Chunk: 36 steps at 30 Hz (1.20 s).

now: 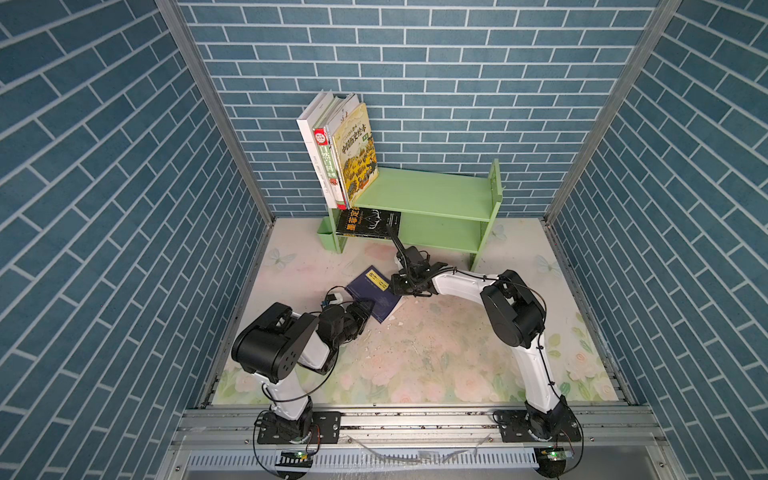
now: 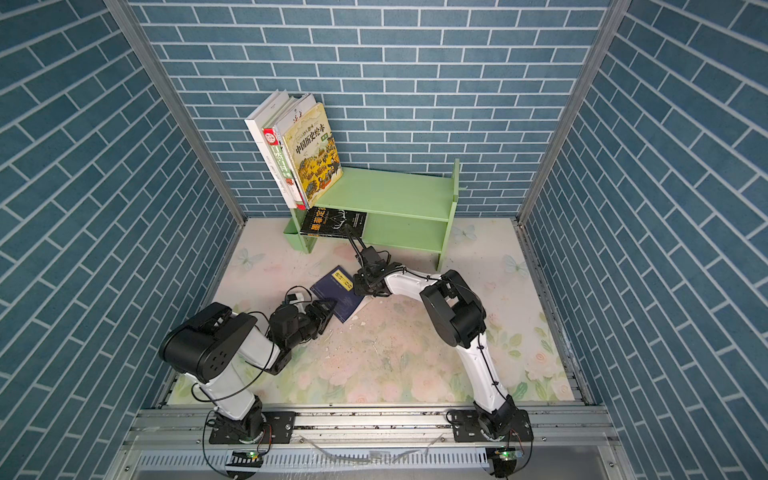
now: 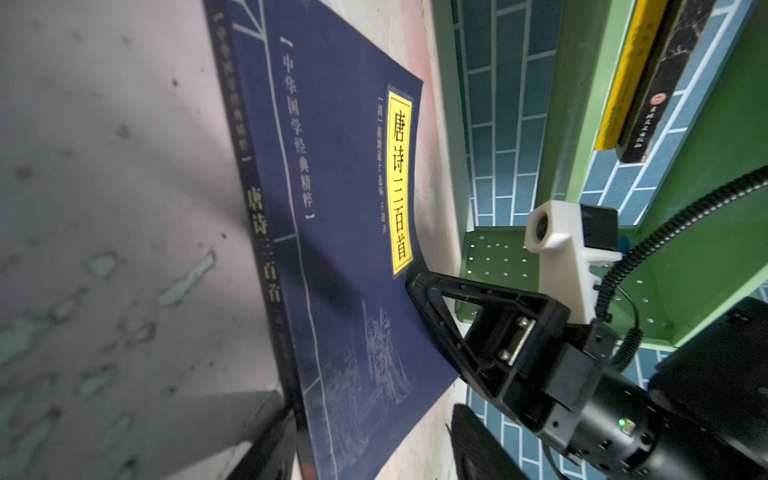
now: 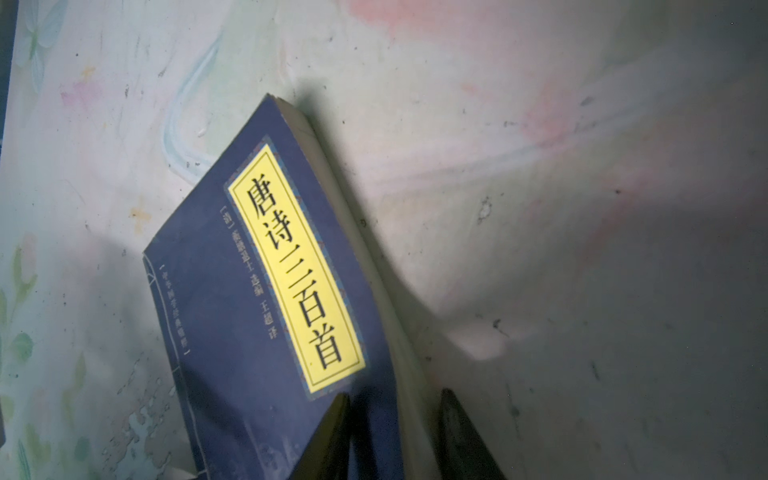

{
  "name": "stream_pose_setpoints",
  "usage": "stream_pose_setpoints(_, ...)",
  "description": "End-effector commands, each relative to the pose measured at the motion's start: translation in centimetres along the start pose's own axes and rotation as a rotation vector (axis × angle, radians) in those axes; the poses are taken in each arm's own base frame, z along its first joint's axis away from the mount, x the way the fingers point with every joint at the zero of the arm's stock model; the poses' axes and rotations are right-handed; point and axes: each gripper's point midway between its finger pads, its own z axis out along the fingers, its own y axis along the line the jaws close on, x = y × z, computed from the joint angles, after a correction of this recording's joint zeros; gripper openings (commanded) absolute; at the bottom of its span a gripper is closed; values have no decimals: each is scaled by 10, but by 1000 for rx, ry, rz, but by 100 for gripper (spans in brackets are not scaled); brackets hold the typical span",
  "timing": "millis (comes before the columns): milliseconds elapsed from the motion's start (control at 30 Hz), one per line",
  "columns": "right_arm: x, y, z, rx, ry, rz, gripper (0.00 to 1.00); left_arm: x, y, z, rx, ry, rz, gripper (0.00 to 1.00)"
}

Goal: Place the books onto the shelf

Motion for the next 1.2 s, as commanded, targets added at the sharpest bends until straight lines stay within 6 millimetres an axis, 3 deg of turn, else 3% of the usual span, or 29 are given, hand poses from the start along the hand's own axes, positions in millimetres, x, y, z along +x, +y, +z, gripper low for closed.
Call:
stream_pose_setpoints(0, 105, -15, 34, 39, 326, 38, 35, 3, -75, -8, 260, 25, 77, 67)
stream_pose_setpoints(133, 106, -10, 37, 9, 332, 38, 35, 2, -96, -9, 302, 36, 115, 67)
stream_pose_setpoints(300, 103, -4, 35, -23, 321, 33, 35, 1, -93, -7, 287, 32, 123, 65)
stream_pose_setpoints(533, 107, -4, 35, -33, 326, 37, 34, 2, -79, 2, 259, 44, 72, 62)
stream_pose_setpoints(667, 105, -9, 31, -4, 307, 36, 37, -1, -55, -1, 172, 34, 47, 64)
stream_pose_setpoints(867, 87, -7, 18, 20, 242, 12, 35, -10, -19, -20, -121, 54, 149, 70)
stream_pose_setpoints(1033, 66, -7, 12, 69, 176, 2, 23, -34, -16, -68, -423, 12, 408, 82)
stream_pose_setpoints(1167, 59, -8, 18, 89, 161, 1, 17, -37, 3, -77, -475, 79, 361, 84)
